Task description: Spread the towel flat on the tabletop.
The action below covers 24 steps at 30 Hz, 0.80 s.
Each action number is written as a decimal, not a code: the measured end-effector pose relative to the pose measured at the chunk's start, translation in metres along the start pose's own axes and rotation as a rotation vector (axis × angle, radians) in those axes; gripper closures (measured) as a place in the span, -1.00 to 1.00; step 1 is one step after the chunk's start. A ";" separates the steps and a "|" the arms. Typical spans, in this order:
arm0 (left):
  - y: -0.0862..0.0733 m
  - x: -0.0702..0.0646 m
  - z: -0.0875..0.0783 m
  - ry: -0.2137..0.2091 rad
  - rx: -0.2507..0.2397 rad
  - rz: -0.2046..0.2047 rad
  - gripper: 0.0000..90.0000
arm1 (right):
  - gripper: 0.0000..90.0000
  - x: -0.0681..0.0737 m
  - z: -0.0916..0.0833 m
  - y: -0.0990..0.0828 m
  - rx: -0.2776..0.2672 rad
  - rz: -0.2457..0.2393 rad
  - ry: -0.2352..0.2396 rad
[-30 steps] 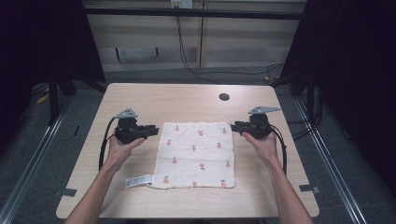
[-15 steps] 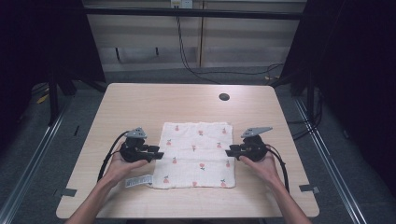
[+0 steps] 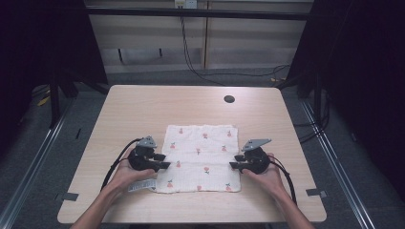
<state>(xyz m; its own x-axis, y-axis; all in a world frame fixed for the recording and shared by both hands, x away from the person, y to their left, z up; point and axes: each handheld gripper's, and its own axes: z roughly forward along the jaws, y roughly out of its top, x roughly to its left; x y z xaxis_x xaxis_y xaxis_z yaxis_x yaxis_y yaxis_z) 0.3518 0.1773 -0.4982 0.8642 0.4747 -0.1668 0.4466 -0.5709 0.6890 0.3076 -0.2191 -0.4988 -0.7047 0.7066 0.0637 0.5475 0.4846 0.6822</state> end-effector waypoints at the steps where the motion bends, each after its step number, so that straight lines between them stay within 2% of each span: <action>1: 0.000 -0.002 -0.001 0.019 0.006 0.014 0.31 | 0.44 0.000 0.001 0.001 -0.005 -0.014 0.000; 3: -0.002 -0.006 -0.002 0.045 0.021 0.024 0.52 | 0.59 0.001 -0.001 0.001 0.017 -0.019 -0.008; 5: -0.004 -0.008 -0.004 0.043 0.020 0.025 0.72 | 0.73 0.001 -0.002 0.000 0.020 -0.016 0.013; 6: -0.006 -0.008 -0.005 0.026 0.016 0.014 0.81 | 0.78 0.002 -0.003 -0.001 0.016 -0.005 0.021; 7: -0.008 -0.009 -0.007 0.012 0.024 0.011 0.85 | 0.83 0.004 -0.005 -0.002 0.023 -0.005 0.022; 10: -0.013 -0.012 -0.012 0.005 0.034 0.012 0.94 | 0.90 0.009 -0.010 -0.007 0.031 0.017 0.031; 13: -0.016 -0.020 -0.015 -0.004 0.040 0.022 0.98 | 0.93 0.013 -0.013 -0.011 0.035 0.022 0.064; 14: -0.017 -0.022 -0.016 -0.006 0.042 0.025 0.98 | 0.93 0.016 -0.015 -0.011 0.044 0.017 0.061; 16: -0.019 -0.025 -0.017 -0.040 0.051 -0.005 0.98 | 0.93 0.021 -0.018 -0.014 0.056 0.005 0.072; 18: -0.020 -0.031 -0.017 -0.038 0.059 0.002 0.97 | 0.92 0.025 -0.021 -0.016 0.066 -0.007 0.079; 20: -0.020 -0.033 -0.018 -0.057 0.065 0.006 0.96 | 0.88 0.027 -0.024 -0.019 0.070 0.007 0.100; 22: -0.020 -0.033 -0.018 -0.071 0.062 -0.004 0.89 | 0.76 0.027 -0.026 -0.020 0.068 0.017 0.100; 24: -0.018 -0.031 -0.020 -0.071 0.042 -0.014 0.69 | 0.74 0.023 -0.029 -0.018 0.029 0.028 0.107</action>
<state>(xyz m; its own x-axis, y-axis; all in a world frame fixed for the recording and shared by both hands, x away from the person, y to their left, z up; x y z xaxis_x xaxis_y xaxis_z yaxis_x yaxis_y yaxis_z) 0.3125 0.1865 -0.4910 0.8713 0.4352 -0.2267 0.4668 -0.5928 0.6563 0.2681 -0.2263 -0.4888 -0.7322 0.6618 0.1610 0.5796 0.4813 0.6576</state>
